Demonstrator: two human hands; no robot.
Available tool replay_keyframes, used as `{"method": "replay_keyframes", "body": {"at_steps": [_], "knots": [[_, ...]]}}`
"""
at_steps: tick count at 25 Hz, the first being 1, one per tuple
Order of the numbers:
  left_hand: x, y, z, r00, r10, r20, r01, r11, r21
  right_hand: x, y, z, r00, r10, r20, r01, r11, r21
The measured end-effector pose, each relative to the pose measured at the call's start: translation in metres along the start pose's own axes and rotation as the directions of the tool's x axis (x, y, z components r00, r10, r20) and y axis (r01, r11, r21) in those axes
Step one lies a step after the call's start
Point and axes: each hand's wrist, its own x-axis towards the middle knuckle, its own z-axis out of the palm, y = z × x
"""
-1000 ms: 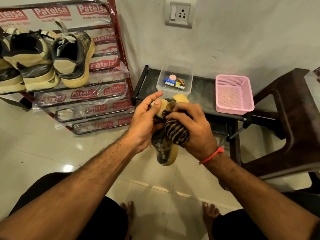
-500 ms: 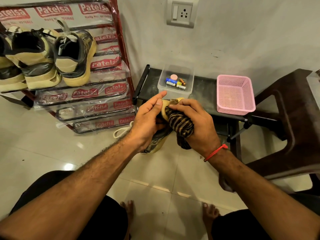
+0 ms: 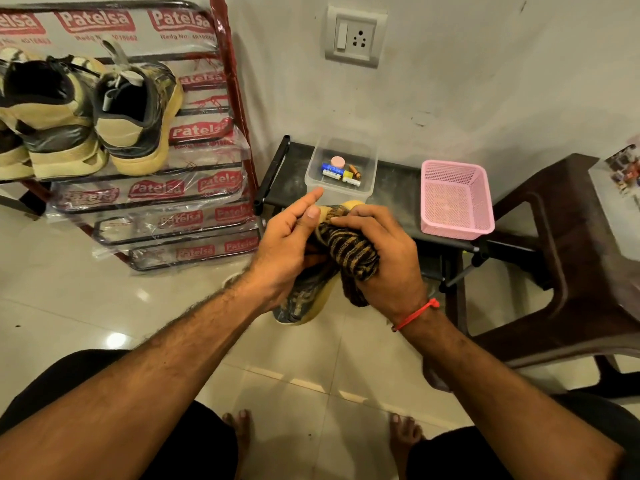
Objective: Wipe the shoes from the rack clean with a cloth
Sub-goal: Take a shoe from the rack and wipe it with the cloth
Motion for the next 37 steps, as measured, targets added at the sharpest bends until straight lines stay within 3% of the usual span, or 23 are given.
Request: {"method": "replay_keyframes", "body": {"at_steps": [6, 13, 20, 26, 33, 37], "knots": [[0.007, 0.013, -0.008, 0.994, 0.037, -0.101, -0.039, 0.999, -0.021, -0.014, 0.004, 0.009, 0.995, -0.045, 0.091, 0.047, 0.998, -0.029], [-0.001, 0.004, -0.001, 1.0, -0.011, 0.025, 0.012, 0.999, -0.051, 0.007, 0.005, -0.006, 0.997, 0.004, -0.072, -0.004, 1.0, -0.009], [0.005, 0.014, -0.01, 0.996, 0.044, -0.082, -0.042, 0.999, 0.021, -0.014, 0.006, 0.006, 0.997, -0.011, 0.078, 0.013, 0.999, -0.034], [0.001, 0.009, -0.009, 0.999, 0.028, 0.037, -0.032, 0.994, 0.108, 0.005, 0.006, -0.007, 0.999, -0.015, -0.048, 0.01, 0.995, -0.099], [-0.006, 0.004, -0.003, 0.959, 0.186, 0.212, -0.255, 0.895, 0.366, 0.012, 0.0, -0.012, 0.995, 0.085, -0.051, -0.089, 0.991, -0.1], [-0.005, 0.004, -0.004, 0.961, 0.232, 0.152, -0.265, 0.929, 0.258, 0.008, 0.003, -0.009, 0.984, 0.178, -0.011, -0.178, 0.981, -0.077]]}}
